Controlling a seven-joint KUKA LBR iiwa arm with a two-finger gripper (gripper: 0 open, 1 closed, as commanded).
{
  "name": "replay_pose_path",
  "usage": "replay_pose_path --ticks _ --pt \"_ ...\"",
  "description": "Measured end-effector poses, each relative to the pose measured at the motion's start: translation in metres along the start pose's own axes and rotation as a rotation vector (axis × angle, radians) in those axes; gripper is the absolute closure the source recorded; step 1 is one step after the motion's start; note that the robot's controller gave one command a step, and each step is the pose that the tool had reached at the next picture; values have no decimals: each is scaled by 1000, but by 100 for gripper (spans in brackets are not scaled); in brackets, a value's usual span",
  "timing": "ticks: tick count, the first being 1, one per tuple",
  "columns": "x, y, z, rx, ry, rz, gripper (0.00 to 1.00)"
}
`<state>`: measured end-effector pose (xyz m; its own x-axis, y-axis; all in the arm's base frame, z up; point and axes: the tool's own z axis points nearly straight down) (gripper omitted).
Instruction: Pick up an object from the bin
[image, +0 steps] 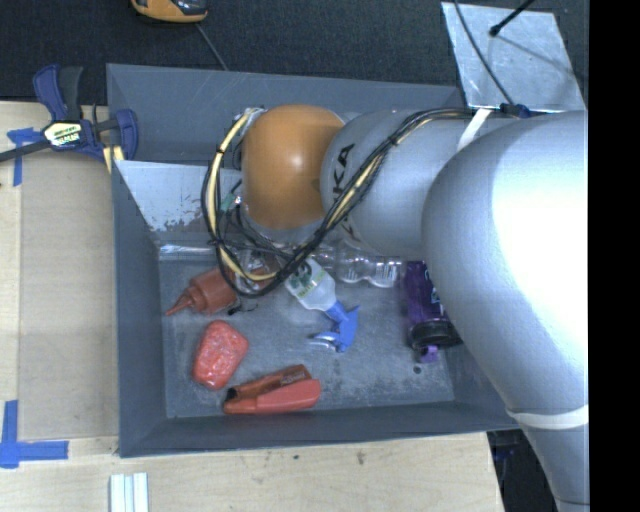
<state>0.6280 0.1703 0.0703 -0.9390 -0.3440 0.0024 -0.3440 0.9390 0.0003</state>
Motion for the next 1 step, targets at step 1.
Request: replay_pose_path --ticks 1 --pt "0 0 0 0 0 0 100"
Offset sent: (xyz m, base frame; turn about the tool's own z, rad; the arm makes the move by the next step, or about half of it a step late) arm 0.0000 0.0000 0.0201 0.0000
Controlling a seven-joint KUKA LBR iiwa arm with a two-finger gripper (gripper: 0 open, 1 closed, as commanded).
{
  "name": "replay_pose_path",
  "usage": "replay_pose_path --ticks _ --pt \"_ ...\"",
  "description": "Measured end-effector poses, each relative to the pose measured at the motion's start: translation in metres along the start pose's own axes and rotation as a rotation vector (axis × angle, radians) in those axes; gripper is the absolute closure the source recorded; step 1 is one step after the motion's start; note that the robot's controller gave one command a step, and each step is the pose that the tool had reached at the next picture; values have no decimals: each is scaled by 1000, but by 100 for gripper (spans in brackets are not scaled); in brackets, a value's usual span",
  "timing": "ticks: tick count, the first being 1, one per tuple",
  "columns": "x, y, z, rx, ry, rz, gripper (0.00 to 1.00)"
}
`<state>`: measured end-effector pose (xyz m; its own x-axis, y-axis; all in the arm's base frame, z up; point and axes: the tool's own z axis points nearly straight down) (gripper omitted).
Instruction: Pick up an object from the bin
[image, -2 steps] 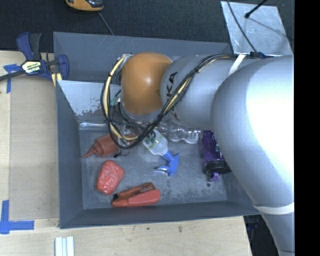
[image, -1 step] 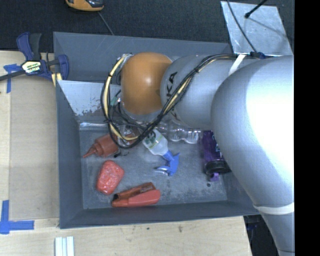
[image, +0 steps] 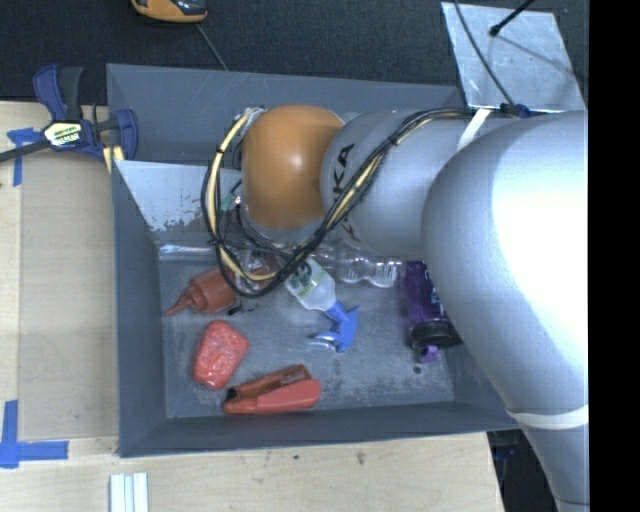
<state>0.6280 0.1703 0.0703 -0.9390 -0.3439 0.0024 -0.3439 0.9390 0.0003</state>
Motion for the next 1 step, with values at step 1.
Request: replay_pose_path --ticks 1 --pt "1 0 -3 0 1 1 100"
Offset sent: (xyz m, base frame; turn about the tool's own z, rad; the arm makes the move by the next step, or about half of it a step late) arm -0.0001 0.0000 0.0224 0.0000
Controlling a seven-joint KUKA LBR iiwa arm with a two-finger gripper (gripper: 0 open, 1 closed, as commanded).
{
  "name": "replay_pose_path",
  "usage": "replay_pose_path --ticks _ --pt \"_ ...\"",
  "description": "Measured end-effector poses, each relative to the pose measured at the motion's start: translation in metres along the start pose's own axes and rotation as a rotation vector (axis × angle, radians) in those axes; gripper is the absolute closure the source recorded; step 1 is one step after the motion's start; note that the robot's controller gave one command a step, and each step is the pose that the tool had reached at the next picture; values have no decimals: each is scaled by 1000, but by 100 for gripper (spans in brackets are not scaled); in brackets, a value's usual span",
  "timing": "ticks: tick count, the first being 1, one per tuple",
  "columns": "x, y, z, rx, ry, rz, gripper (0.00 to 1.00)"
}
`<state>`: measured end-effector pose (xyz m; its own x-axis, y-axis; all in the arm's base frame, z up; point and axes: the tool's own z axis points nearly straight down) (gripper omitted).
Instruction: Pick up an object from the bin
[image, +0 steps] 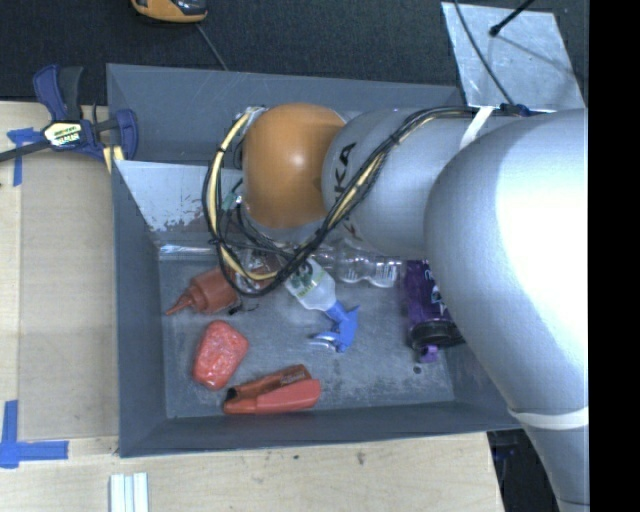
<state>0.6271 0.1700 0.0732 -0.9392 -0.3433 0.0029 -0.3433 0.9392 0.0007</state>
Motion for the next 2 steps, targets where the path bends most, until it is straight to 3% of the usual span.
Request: replay_pose_path --ticks 2 --pt "-2 0 -19 1 -9 1 100"
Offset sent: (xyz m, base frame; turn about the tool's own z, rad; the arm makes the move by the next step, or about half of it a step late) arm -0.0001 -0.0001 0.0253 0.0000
